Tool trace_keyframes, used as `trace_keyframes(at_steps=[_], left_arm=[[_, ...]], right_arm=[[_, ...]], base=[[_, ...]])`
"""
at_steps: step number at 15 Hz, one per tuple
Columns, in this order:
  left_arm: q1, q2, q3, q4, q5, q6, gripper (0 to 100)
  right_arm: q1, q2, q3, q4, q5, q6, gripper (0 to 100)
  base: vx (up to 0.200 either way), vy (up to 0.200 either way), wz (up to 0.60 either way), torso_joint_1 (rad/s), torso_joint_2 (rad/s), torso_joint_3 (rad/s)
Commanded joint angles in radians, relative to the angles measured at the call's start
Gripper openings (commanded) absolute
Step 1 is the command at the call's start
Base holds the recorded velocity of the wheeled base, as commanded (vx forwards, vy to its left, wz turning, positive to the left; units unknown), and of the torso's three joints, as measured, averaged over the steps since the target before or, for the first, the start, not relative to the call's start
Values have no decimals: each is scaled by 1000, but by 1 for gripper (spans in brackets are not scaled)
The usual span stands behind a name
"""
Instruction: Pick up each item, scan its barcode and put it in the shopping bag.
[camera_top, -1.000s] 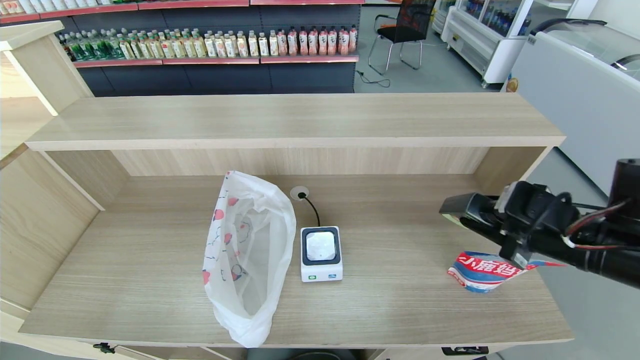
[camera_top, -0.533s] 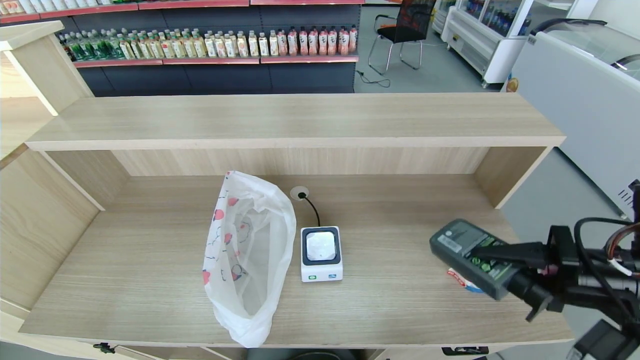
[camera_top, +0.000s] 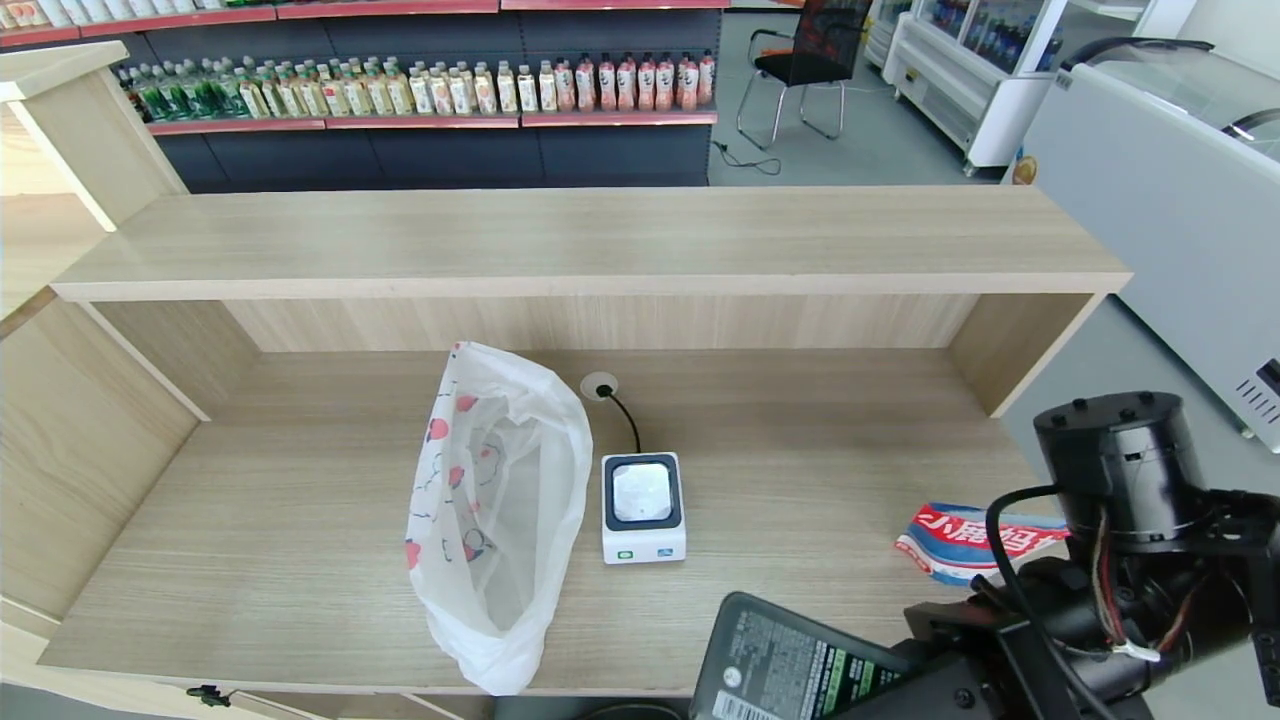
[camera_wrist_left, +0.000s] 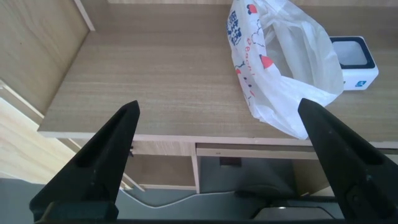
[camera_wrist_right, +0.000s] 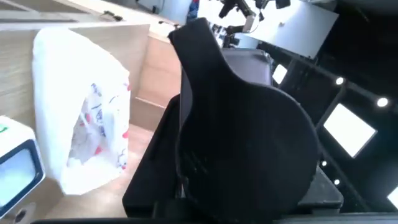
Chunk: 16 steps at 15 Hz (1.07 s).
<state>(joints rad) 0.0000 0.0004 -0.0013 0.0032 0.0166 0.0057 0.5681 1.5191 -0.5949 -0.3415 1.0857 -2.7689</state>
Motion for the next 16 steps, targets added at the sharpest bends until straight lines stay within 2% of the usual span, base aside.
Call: trace_keyframes(at_steps=[1,5,10,16], left_arm=[[0,0,0,0,0,0,100],[0,0,0,0,0,0,100],[0,0,1,0,0,0,100],[0,0,0,0,0,0,100]], right_arm=[[30,35,-13,-8,28,-3,0],[24,23,-6,-8,28,-15,0],[-57,16,30,-7,28,-40,0],[-82,47,47,-8,28,-46,0]], base=[[0,0,0,0,0,0],[0,0,0,0,0,0],[0,0,0,0,0,0],[0,0,0,0,0,0]])
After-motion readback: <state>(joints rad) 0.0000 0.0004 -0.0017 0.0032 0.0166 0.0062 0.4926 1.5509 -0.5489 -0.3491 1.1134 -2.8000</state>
